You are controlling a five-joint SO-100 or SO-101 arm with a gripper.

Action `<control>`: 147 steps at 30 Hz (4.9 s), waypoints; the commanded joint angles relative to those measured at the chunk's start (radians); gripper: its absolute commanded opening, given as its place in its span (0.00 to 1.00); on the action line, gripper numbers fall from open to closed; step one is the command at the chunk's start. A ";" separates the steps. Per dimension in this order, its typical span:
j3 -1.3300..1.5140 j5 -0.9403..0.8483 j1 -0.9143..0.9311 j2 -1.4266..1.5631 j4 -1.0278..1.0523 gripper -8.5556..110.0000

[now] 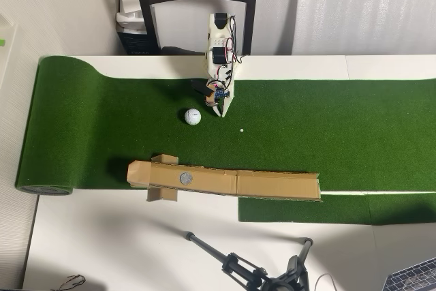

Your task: Pick up the golf ball and place it on the gray mark at the back.

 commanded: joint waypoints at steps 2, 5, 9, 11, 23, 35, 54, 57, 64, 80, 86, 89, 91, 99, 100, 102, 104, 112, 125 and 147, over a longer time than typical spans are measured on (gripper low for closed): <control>0.075 -0.005 0.008 0.084 0.003 0.07; 0.075 -0.005 0.008 0.084 0.003 0.07; 0.075 -0.005 0.008 0.084 0.003 0.07; 0.075 -0.005 0.008 0.084 0.003 0.07; 0.075 -0.005 0.008 0.084 0.003 0.07; 0.075 -0.005 0.008 0.084 0.003 0.07; 0.075 -0.005 0.008 0.084 0.003 0.07; 0.075 -0.005 0.008 0.084 0.003 0.07; 0.075 -0.005 0.008 0.084 0.003 0.07; 0.035 0.008 -0.101 0.084 0.003 0.25; -0.074 0.052 -0.195 0.074 -0.009 0.25; -0.104 0.098 -0.222 0.072 0.002 0.26; -0.120 0.101 -0.224 0.072 0.002 0.26; -0.255 0.092 -0.213 0.071 0.003 0.26; -0.273 0.091 -0.215 0.069 0.005 0.26; -0.310 0.097 -0.221 0.069 0.025 0.26; -0.348 0.098 -0.224 0.069 0.063 0.26; -0.554 0.080 -0.212 0.069 0.204 0.26; -0.594 -0.222 -0.009 0.072 0.242 0.49; -0.525 -0.307 0.268 0.051 0.431 0.53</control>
